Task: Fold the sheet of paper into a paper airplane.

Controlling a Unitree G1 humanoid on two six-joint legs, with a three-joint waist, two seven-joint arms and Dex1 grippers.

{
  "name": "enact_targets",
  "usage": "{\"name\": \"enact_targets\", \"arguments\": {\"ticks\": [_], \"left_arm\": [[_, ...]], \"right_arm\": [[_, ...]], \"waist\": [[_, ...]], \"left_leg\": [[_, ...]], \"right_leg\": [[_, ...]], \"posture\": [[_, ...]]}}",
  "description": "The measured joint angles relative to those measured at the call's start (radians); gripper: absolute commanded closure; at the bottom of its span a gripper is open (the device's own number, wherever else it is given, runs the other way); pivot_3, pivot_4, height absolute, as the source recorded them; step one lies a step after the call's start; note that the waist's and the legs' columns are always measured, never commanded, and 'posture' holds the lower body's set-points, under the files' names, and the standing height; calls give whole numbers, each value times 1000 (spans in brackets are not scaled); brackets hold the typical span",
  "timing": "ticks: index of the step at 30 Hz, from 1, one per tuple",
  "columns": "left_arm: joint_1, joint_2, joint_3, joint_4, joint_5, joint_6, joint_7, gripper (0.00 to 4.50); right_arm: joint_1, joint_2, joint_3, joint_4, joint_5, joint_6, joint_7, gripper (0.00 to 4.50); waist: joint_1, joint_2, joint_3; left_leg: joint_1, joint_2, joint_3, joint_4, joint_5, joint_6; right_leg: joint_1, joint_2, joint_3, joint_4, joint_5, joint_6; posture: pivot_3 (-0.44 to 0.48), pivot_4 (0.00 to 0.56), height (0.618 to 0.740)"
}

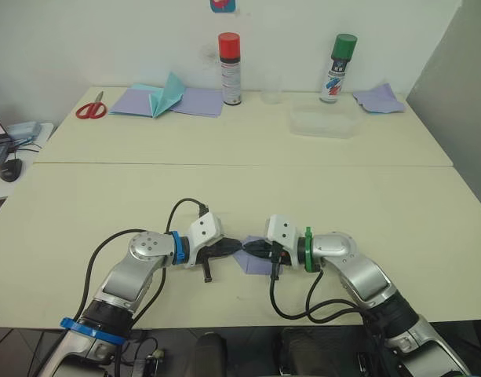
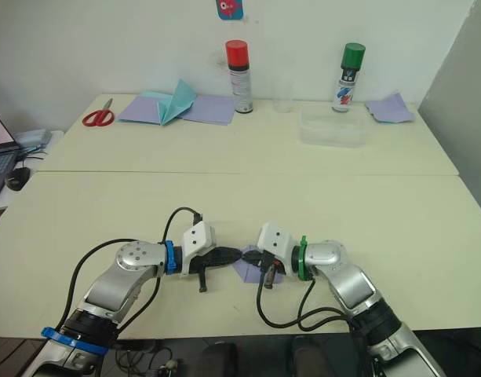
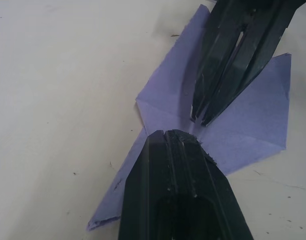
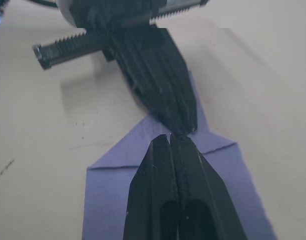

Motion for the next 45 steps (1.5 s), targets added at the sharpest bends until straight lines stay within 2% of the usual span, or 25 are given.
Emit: {"name": "enact_targets", "arguments": {"ticks": [10, 15, 30, 39, 45], "left_arm": [[-23, 0, -12, 24, 7, -2, -6, 4500], [-32, 0, -21, 30, 7, -3, -12, 4500], [-54, -2, -39, 66, 7, -21, -23, 4500], [-54, -2, -38, 71, 7, -28, -25, 4500], [-51, -1, -38, 68, 8, -28, -21, 4500]], "right_arm": [[-13, -25, 13, 1, -35, 16, 7, 4471], [12, -59, -4, -56, -26, 69, 11, 4471], [128, -267, -120, -230, 58, 212, 48, 4471], [100, -237, -194, -311, 241, 261, 118, 4471], [38, -154, -140, -235, 181, 227, 46, 4471]], "waist": [[0, 0, -1], [2, 0, -2], [3, 1, -5], [3, 2, -5], [2, 2, -5]], "left_leg": [[1, 0, 0, 1, 0, 0], [1, 0, 0, 1, 0, 0], [3, 0, -1, 1, 0, 0], [3, 0, -2, 1, 0, 0], [3, 0, -3, 1, 0, 0]], "right_leg": [[1, 0, 0, 1, 1, 1], [1, 0, 0, 1, 1, 1], [5, -1, 0, -1, 0, 1], [5, -1, -1, -1, 0, 1], [5, -1, -1, -1, 0, 1]], "posture": [[0, 150, 740], [0, 150, 740], [0, 150, 740], [0, 150, 740], [0, 150, 740]]}}
